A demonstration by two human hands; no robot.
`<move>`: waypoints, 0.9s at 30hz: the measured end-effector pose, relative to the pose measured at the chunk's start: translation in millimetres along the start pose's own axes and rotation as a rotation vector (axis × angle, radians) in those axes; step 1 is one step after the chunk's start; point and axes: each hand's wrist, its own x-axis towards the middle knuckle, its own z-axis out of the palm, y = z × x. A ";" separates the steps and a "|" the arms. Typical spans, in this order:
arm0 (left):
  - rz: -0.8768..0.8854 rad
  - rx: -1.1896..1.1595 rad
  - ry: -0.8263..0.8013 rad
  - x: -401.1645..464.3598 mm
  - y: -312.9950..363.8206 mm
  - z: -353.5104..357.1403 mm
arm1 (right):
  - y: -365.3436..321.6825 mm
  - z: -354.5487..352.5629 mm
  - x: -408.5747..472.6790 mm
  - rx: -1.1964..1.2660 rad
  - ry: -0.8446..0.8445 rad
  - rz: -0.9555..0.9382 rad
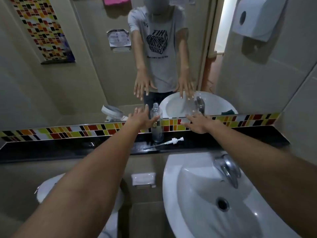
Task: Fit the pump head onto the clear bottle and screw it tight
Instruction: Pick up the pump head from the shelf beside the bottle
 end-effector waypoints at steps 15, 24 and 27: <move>0.008 -0.248 -0.006 27.5 -6.0 64.9 | -12.9 85.1 56.7 -0.033 -0.095 -0.074; 0.025 -0.487 0.165 40.2 5.6 84.0 | -22.6 109.6 62.8 0.054 0.047 -0.172; 0.028 -0.540 0.227 39.8 7.7 88.2 | -21.9 118.3 63.6 0.068 0.075 -0.169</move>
